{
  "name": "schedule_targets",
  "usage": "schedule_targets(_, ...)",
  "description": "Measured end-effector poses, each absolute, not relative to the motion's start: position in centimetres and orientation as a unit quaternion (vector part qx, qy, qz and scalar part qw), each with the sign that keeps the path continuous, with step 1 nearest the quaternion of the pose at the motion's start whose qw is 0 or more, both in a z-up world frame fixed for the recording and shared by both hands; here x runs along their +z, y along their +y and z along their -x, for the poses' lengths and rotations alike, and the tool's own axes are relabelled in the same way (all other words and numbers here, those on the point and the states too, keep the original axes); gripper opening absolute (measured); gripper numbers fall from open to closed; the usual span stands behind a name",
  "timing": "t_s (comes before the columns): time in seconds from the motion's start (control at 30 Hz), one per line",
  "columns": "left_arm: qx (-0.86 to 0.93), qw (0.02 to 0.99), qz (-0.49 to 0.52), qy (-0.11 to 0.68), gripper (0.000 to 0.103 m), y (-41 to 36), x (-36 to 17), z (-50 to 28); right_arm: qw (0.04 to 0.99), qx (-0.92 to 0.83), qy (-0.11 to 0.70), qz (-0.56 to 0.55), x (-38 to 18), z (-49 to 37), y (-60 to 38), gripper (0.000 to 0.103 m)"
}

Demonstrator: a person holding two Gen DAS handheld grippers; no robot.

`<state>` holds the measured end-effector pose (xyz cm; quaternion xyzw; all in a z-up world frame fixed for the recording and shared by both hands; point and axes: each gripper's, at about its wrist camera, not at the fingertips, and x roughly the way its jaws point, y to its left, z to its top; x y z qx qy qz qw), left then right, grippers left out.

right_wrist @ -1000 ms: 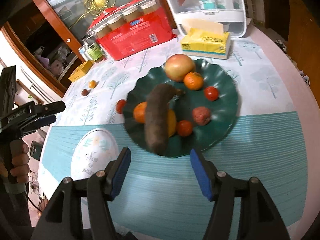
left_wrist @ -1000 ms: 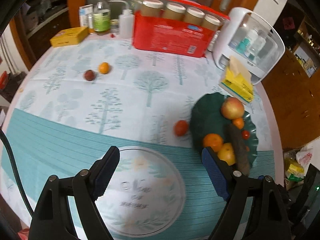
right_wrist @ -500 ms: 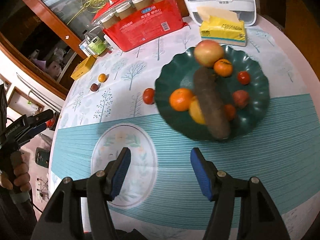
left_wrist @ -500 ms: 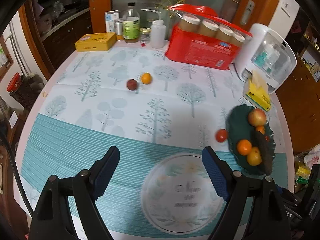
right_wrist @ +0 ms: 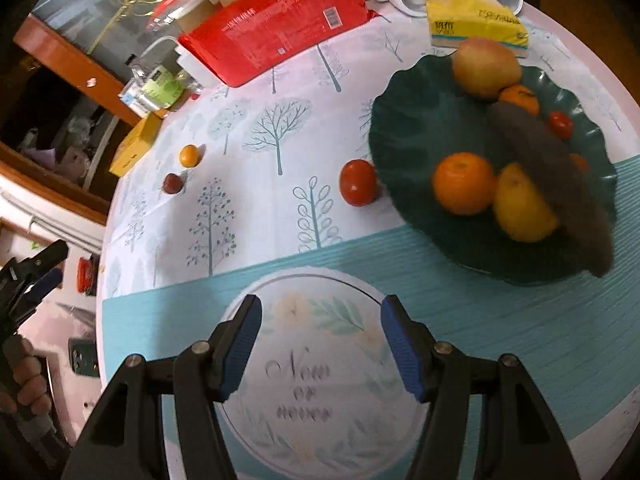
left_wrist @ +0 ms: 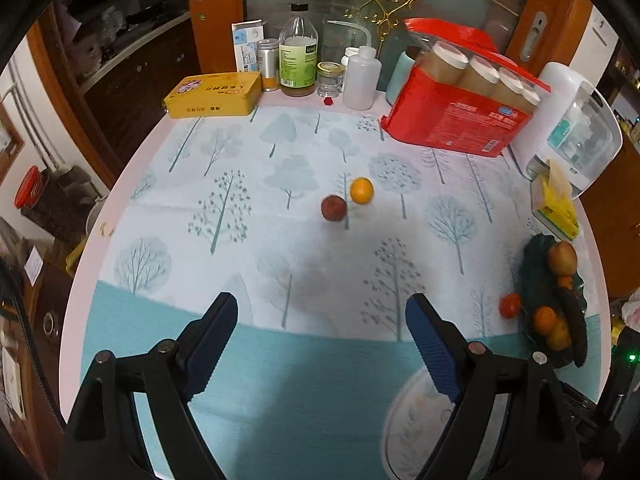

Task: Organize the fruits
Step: 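Withdraw both open tools and move toward the remaining fruits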

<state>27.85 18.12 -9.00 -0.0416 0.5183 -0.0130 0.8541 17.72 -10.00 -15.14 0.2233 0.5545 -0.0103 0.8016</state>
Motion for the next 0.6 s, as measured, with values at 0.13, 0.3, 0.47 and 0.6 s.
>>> schedule_targets(0.13,-0.023,0.855,0.027,0.518,0.086,18.4,-9.8,-30.6,0.800,-0.033,0.557,-0.219,-16.2,-19.6,-8.7,0.062)
schedule_targets(0.3,-0.042,0.855,0.013,0.517,0.086,18.2,-11.0,-34.0,0.803,-0.062,0.551,-0.219,-17.4,-21.1,-8.6,0.062)
schedule_targets(0.47,-0.054,0.852,-0.004,0.521,0.086,17.2,-13.0,-36.9,0.811,-0.093,0.538,-0.213,-18.4,-22.4,-8.8,0.062)
schedule_targets(0.6,-0.065,0.854,-0.012,0.516,0.086,16.2,-14.7,-38.4,0.820,-0.115,0.521,-0.208,-18.9,-23.0,-9.1,0.062)
